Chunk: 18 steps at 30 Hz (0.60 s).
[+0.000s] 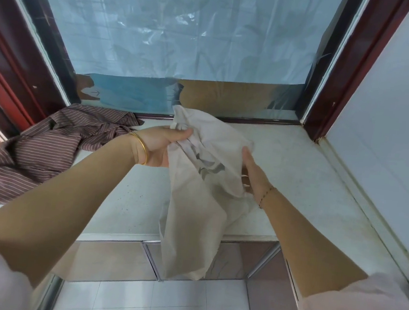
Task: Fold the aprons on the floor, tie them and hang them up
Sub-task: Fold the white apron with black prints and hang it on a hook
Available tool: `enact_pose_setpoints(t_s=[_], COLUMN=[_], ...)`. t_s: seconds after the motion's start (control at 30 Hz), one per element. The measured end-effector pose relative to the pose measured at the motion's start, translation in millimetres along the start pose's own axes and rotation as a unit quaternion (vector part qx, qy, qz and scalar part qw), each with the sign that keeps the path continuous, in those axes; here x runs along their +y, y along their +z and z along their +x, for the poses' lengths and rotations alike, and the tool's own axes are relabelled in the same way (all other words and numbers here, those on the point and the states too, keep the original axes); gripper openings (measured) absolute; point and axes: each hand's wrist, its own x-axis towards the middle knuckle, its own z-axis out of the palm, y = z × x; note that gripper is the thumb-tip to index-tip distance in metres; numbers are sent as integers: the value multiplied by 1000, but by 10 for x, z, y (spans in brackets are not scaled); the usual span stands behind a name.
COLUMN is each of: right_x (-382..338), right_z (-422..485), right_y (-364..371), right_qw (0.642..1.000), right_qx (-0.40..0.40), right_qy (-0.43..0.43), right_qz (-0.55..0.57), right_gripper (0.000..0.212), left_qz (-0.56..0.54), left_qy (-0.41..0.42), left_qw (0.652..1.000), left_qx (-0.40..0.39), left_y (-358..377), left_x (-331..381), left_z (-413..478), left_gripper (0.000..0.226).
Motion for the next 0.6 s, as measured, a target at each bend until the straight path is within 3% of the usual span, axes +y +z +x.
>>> enact_pose_setpoints(t_s=[0.03,0.1,0.17,0.2,0.27,0.33,0.4,0.47,0.53,0.6], right_x=[98,247,321,313,234,150,108,91,156,201], right_z=[15,1,5,-7,-44,-67,-141,-193,-232,-293], right_y=[4,53,112,126,93,14,-25,-43,-62,-125], right_qw=[999,988,978,977,964,941,920,919,891,837], right_qx=[-30,-56,-3,54,189,258,236,165,138,192], right_qy=[-15,-31,-46,-65,-106,-159,-221,-241,-258,-279], right_qz=[-36,-143,-205,-195,-154,-152,-220,-265,-347,-429], right_gripper=[101,71,26,15,22,11,8,6,27,30], left_qz=[-15,-33,3,54,182,266,313,381,507,580], left_qy=[4,12,11,3,-39,-106,-152,-165,-128,-5], left_qw=[1000,999,999,998,982,958,937,910,849,789], left_qx=[18,41,47,44,22,-14,-18,-7,68,202], left_y=[-34,-89,-132,-144,-206,-277,-318,-283,-223,-220], left_x=[-15,-53,-113,-151,-228,-328,-461,-612,-767,-890], left_z=[-9,-20,-43,-72,-135,-203,-239,-211,-149,-56], left_gripper=[19,20,24,29,36,41,52,44,21,23])
